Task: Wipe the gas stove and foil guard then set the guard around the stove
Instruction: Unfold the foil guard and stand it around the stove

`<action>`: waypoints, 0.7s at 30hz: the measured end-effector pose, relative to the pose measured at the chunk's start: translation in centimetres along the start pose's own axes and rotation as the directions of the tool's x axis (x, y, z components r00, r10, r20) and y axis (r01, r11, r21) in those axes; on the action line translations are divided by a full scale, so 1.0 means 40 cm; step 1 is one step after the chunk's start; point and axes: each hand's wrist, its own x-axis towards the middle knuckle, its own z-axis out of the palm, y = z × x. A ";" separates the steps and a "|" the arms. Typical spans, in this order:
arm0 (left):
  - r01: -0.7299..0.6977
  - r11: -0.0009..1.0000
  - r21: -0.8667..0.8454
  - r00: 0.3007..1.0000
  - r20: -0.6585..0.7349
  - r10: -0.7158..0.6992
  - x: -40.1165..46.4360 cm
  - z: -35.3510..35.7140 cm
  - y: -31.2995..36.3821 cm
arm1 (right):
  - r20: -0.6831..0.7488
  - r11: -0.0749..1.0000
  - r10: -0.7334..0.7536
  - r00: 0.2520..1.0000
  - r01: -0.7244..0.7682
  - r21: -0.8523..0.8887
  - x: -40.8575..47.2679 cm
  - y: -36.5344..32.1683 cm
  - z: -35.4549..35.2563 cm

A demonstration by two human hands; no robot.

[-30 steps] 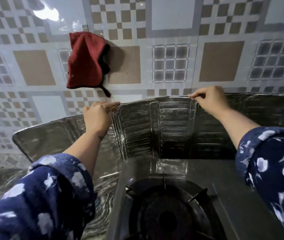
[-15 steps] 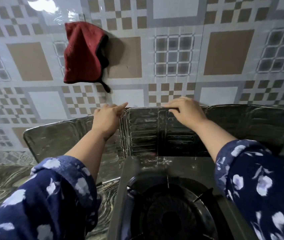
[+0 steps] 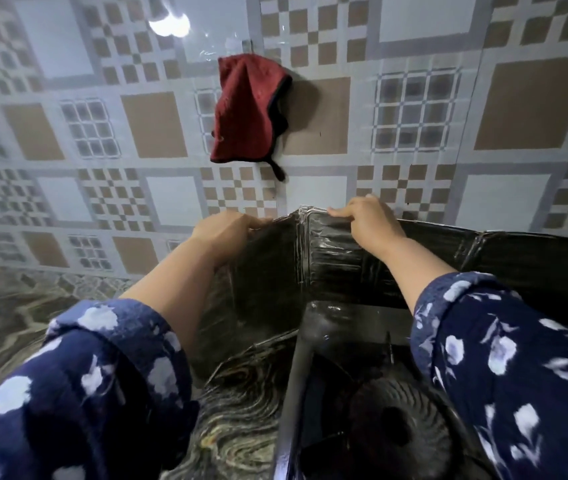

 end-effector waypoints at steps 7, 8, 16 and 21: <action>0.031 0.955 -0.295 0.994 0.114 0.003 0.000 -0.068 0.077 | 0.020 0.992 0.095 0.995 -0.096 0.079 0.033 -0.002 -0.021; 0.038 0.945 -0.324 0.994 0.113 -0.001 0.000 -0.066 0.082 | 0.014 0.993 0.096 0.995 -0.097 0.074 0.041 0.001 -0.020; 0.139 0.835 -0.532 0.989 0.112 -0.093 0.029 -0.024 0.112 | -0.005 0.996 0.089 0.996 -0.090 -0.029 0.084 0.008 -0.013; 0.168 0.832 -0.528 0.984 0.138 -0.111 0.016 -0.006 0.150 | 0.002 0.991 0.075 0.997 -0.074 -0.107 0.048 0.000 0.017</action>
